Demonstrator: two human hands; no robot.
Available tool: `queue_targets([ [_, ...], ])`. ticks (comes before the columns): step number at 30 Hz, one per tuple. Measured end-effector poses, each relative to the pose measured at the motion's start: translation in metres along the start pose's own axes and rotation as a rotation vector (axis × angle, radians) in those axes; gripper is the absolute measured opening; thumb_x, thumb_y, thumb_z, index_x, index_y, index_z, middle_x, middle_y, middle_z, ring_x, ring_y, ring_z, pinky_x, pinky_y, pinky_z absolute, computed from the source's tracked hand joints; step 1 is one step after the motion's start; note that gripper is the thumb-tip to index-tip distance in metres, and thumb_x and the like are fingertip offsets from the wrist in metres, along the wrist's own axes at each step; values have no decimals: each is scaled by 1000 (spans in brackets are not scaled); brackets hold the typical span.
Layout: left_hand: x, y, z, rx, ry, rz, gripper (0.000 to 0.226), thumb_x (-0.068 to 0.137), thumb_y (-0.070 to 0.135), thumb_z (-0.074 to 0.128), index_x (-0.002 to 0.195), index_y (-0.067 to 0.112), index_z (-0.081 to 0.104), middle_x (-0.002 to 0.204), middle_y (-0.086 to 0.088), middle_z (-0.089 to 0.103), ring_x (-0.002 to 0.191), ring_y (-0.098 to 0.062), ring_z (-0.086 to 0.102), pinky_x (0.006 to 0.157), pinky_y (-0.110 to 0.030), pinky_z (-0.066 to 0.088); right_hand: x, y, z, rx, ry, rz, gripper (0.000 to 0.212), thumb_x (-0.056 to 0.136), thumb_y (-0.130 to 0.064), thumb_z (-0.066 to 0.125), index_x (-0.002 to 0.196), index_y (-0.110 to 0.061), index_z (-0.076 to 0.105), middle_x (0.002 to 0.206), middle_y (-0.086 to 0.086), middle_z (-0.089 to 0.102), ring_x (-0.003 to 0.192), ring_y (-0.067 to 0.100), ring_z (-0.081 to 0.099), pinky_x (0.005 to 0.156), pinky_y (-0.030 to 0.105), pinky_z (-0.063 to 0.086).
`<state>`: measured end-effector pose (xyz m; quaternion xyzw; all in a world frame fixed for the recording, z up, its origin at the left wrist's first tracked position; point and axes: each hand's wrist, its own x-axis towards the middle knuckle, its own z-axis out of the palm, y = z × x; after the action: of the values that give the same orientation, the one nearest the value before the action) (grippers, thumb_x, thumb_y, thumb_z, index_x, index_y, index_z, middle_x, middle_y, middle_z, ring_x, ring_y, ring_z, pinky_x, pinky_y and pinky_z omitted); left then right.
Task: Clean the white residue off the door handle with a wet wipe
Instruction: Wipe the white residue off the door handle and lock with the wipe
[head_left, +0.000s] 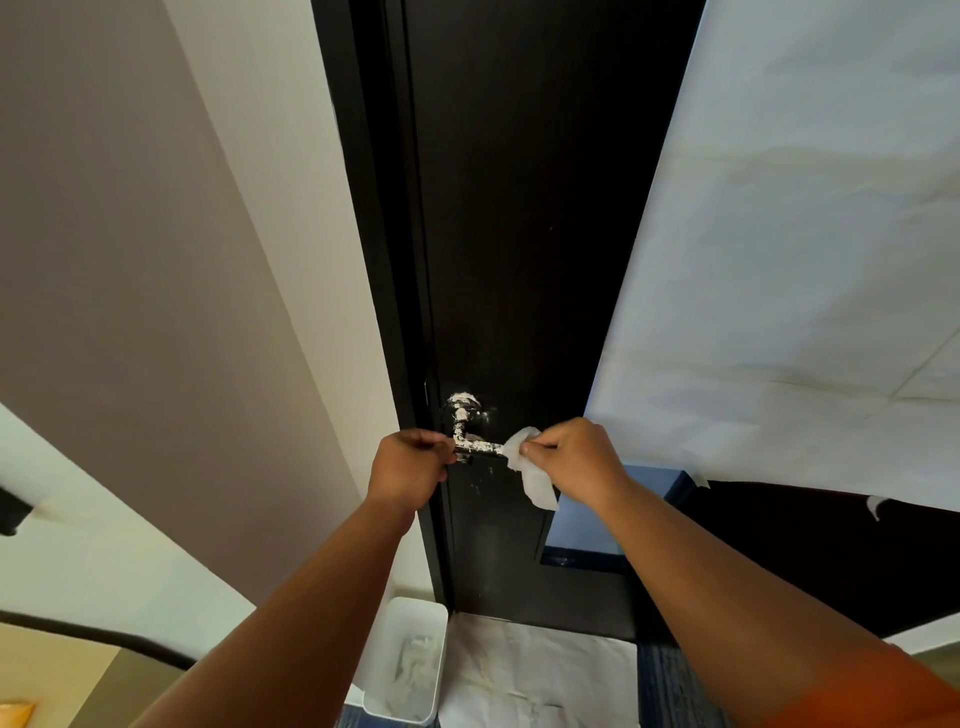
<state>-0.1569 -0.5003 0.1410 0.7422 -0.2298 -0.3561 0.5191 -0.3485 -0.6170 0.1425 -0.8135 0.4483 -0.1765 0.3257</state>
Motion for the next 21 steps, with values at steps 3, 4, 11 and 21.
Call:
queue_targets([
  [3, -1, 0, 0, -4, 1, 3, 12, 97, 13, 67, 89, 17, 77, 83, -6, 79, 68, -19, 66, 61, -27, 49, 0, -8, 10, -5, 19, 0, 25, 95, -34, 67, 81, -16, 78, 62, -2, 61, 62, 11, 61, 57, 17, 37],
  [4, -1, 0, 0, -6, 0, 2, 11, 97, 13, 67, 90, 16, 77, 84, -6, 79, 68, -19, 66, 61, -27, 50, -3, -7, 11, 3, 28, -12, 22, 95, -33, 67, 89, -16, 80, 66, -6, 63, 66, 8, 61, 59, 15, 38],
  [11, 0, -2, 0, -17, -12, 6, 12, 97, 13, 67, 90, 16, 77, 85, -6, 79, 68, -16, 65, 58, -24, 48, -21, 22, -4, -36, 50, -93, 21, 92, -23, 73, 111, -18, 78, 109, 1, 75, 98, 13, 68, 93, 27, 54],
  [21, 0, 0, 0, -23, 1, -3, 9, 96, 13, 69, 92, 14, 77, 85, -6, 78, 68, -16, 66, 58, -23, 49, -6, -2, 11, 8, 16, -70, 19, 94, -27, 70, 108, -19, 79, 98, -2, 76, 84, 6, 66, 72, 6, 42],
])
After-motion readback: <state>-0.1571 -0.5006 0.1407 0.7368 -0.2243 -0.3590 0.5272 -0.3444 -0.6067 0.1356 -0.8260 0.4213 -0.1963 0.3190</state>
